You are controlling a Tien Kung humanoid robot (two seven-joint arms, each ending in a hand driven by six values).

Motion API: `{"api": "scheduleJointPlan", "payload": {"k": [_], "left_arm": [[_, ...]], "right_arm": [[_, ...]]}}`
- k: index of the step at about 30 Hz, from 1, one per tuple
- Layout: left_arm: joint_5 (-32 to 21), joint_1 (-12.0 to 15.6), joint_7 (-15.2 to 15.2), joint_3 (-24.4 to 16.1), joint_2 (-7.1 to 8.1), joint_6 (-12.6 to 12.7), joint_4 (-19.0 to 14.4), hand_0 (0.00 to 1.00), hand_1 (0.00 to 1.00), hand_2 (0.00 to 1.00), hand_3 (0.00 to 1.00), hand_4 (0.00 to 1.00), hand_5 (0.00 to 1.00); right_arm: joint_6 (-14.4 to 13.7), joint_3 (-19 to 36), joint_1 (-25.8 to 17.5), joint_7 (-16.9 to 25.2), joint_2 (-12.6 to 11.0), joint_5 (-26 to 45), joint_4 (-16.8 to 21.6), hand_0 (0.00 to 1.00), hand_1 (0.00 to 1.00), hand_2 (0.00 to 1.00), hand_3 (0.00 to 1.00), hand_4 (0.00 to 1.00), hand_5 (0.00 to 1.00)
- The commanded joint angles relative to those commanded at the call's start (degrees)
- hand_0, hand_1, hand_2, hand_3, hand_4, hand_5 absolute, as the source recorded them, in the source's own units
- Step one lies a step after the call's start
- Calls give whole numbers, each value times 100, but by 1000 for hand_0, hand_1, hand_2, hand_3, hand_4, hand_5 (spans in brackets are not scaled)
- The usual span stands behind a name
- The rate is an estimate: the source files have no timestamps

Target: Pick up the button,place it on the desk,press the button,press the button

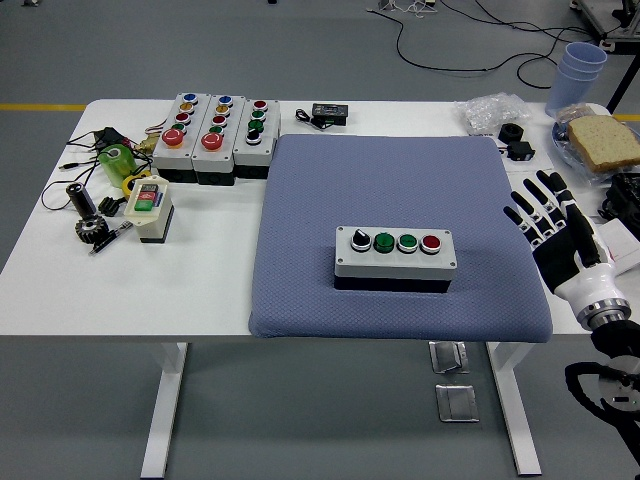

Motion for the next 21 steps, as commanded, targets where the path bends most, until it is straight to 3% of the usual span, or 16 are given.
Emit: {"api": "scheduleJointPlan", "payload": {"k": [21], "left_arm": [[44,80,4,49,-11,-37,0,654,637,642,558,327,855]], "right_arm": [[-83,165,-177,7,57,-79,-97,807,720,778,710,791,447]]}}
